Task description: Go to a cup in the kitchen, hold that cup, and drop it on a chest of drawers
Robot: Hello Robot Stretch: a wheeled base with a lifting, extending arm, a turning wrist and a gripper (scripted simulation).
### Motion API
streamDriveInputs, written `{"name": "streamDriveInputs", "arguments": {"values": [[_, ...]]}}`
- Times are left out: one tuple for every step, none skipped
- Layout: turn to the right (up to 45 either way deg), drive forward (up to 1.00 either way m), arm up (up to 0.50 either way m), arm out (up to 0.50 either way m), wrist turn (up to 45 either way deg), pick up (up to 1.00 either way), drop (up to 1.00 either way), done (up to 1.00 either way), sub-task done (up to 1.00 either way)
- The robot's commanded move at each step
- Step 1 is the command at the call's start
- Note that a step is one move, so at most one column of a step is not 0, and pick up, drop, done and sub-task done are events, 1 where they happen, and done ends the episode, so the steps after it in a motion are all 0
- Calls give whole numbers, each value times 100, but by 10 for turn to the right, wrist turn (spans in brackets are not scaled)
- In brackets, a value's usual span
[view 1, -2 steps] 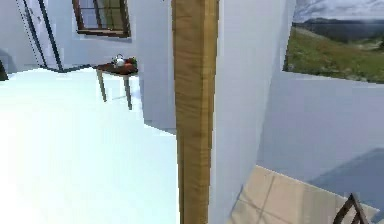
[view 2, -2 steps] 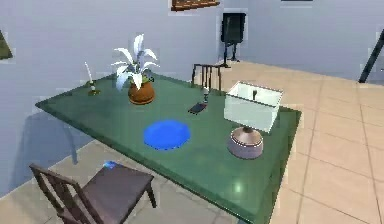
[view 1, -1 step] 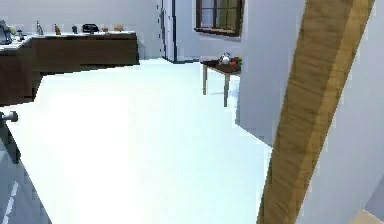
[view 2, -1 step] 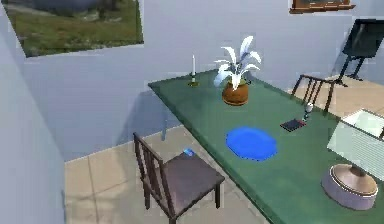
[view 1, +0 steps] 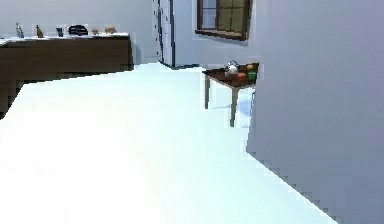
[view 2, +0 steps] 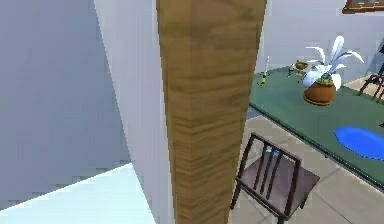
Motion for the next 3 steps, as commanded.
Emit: {"name": "streamDriveInputs", "arguments": {"values": [[60, 0, 0, 0, 0, 0, 0, 0, 0], [0, 100, 0, 0, 0, 0, 0, 0, 0], [30, 0, 0, 0, 0, 0, 0, 0, 0]]}}
